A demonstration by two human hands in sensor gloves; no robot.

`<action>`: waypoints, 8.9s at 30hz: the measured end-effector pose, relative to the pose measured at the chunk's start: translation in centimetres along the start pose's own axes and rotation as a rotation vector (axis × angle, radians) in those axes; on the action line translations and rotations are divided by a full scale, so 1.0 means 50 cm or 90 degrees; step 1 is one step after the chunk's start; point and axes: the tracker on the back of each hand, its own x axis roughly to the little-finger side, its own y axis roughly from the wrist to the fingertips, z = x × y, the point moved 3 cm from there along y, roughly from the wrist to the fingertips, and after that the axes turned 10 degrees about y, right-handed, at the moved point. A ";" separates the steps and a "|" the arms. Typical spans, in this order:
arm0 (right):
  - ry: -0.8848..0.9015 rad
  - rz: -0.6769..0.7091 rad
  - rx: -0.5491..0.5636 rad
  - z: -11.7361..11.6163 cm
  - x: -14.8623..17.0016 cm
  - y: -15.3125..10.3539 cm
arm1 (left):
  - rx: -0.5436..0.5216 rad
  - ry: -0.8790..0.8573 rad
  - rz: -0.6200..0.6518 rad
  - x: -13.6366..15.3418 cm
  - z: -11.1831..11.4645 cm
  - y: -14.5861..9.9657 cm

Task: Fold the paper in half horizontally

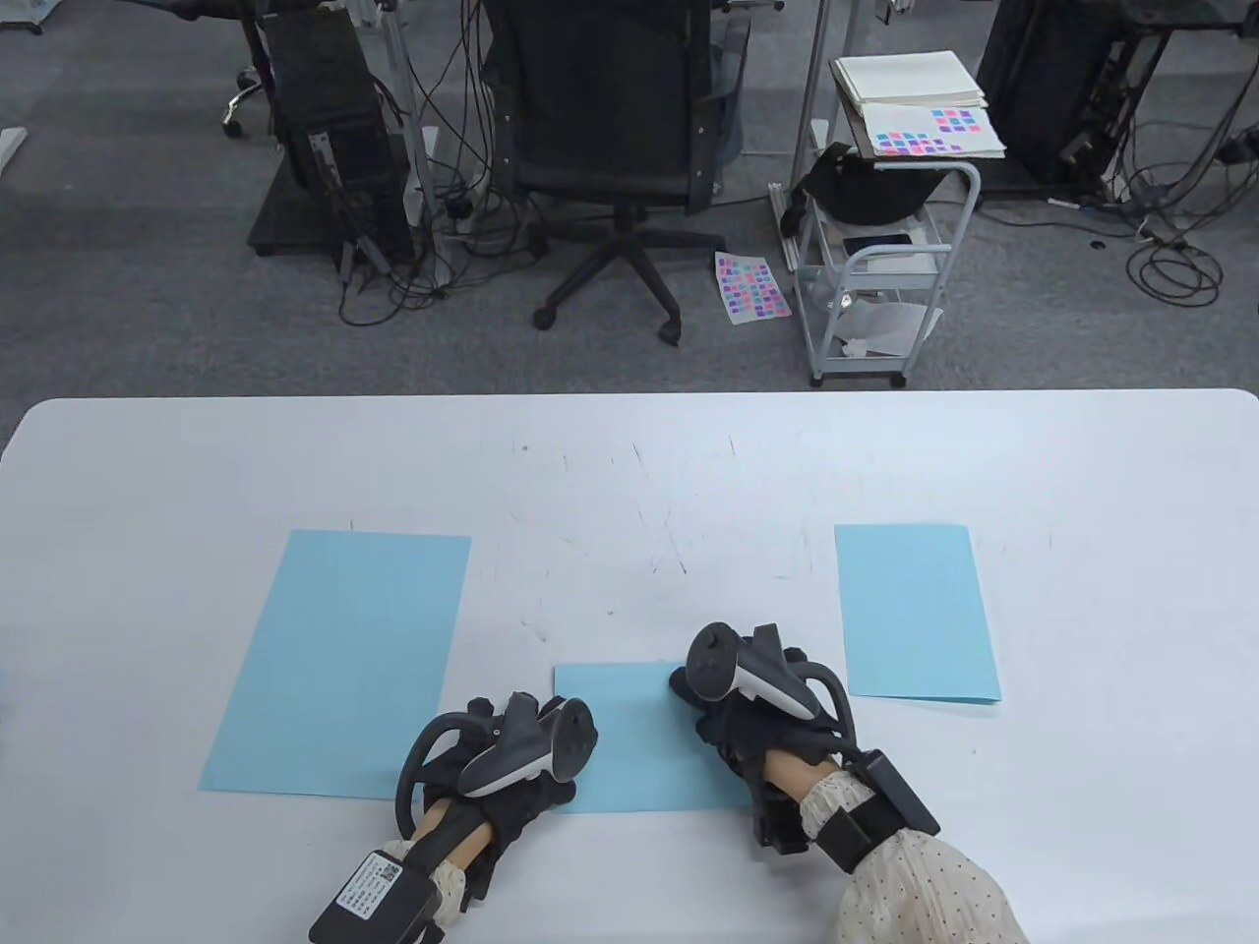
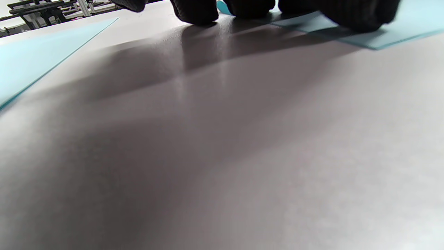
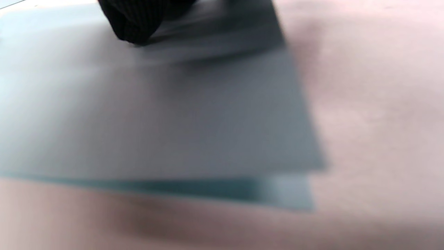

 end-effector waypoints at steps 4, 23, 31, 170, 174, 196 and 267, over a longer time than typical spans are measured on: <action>0.010 -0.013 0.003 0.006 0.021 -0.001 | 0.004 -0.002 0.000 0.001 0.001 0.000; 0.048 -0.045 -0.013 0.021 0.083 -0.007 | 0.014 -0.006 0.000 0.003 0.001 0.002; 0.040 0.041 0.000 0.021 0.062 -0.075 | 0.022 0.006 0.000 0.001 -0.002 0.003; 0.006 0.046 -0.020 -0.034 0.081 -0.077 | -0.047 -0.125 -0.105 0.054 -0.100 -0.006; 0.006 0.046 -0.020 -0.034 0.080 -0.077 | -0.137 -0.121 -0.127 0.058 -0.116 -0.041; 0.022 0.054 -0.020 -0.032 0.081 -0.076 | -0.215 -0.094 -0.160 0.076 -0.058 -0.075; 0.569 -0.211 0.356 0.267 0.278 -0.065 | -0.212 -0.157 -0.143 0.101 -0.042 -0.098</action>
